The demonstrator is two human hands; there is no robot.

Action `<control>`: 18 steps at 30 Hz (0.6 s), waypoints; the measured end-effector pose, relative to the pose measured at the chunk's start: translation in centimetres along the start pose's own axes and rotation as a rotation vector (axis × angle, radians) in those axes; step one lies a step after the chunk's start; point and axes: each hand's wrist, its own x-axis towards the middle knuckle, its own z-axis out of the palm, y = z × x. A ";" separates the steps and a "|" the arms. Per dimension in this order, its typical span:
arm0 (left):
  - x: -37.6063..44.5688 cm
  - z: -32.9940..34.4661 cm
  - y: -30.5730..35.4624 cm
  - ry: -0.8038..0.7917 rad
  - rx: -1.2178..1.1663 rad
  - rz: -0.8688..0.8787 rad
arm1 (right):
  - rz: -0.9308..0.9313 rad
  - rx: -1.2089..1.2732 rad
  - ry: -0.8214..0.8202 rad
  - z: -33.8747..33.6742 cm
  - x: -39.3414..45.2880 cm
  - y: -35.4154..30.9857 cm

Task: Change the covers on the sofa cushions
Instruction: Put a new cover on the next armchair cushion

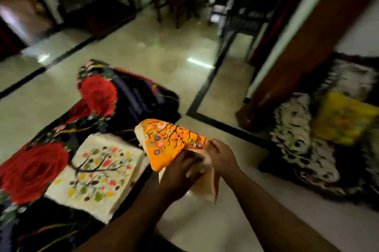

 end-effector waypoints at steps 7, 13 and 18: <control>8.0 10.7 16.7 0.164 0.080 0.090 | 0.158 0.490 0.157 -20.9 -13.0 11.0; 13.7 22.4 31.7 -0.416 0.127 0.569 | 0.273 0.385 0.240 -34.2 -24.2 17.5; 11.5 31.5 43.1 -0.780 0.372 1.070 | 0.425 0.115 0.186 -42.9 -30.5 21.7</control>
